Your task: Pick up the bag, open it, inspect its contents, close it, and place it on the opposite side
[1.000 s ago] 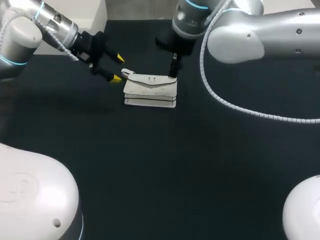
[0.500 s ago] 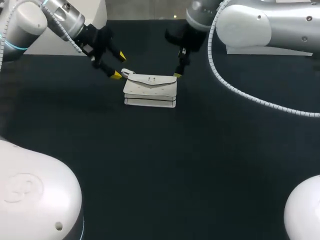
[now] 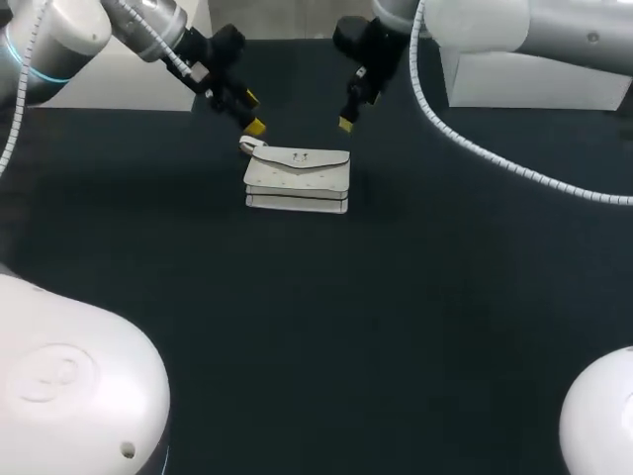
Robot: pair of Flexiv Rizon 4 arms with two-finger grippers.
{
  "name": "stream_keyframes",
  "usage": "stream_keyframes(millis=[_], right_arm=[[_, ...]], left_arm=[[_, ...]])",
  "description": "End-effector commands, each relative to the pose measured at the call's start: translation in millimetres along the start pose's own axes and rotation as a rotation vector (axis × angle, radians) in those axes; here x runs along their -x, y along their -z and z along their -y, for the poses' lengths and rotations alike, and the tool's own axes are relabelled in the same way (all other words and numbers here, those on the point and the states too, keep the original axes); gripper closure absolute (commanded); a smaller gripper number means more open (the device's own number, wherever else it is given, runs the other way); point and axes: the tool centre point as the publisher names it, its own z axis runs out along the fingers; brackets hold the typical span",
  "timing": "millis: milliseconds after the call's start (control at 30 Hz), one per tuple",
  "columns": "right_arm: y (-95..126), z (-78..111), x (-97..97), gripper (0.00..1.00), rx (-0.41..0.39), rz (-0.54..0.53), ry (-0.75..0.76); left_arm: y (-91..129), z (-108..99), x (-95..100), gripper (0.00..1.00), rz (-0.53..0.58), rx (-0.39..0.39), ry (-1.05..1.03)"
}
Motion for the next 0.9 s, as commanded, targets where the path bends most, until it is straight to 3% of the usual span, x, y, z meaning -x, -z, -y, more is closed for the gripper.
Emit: stream_keyframes(millis=[33, 300, 500, 667, 733, 900], right_arm=[[3, 10.3, 2.5, 0.0, 0.189, -0.268, -0.658], [-6, 23.4, -9.0, 0.0, 0.374, -0.304, -0.869], [-13, 22.8, -20.7, 0.0, 0.495, -0.253, -1.008], [-22, 22.7, -20.7, 0.0, 0.525, -0.28, -1.147], [-29, 26.0, -16.2, 0.0, 0.512, -0.329, -1.228], [-29, 26.0, -16.2, 0.0, 0.512, -0.329, -1.228]], left_arm=[[8, -7, -0.4, 0.0, 0.04, -0.041, 0.715], [7, -23, 6.7, 0.0, -0.062, -0.27, 0.946], [8, -30, 7.5, 0.0, -0.111, -0.398, 1.061], [2, -37, 12.0, 0.0, -0.188, -0.443, 1.141], [-1, -40, 15.1, 0.0, -0.197, -0.392, 1.11], [-1, -40, 15.1, 0.0, -0.197, -0.392, 1.11]])
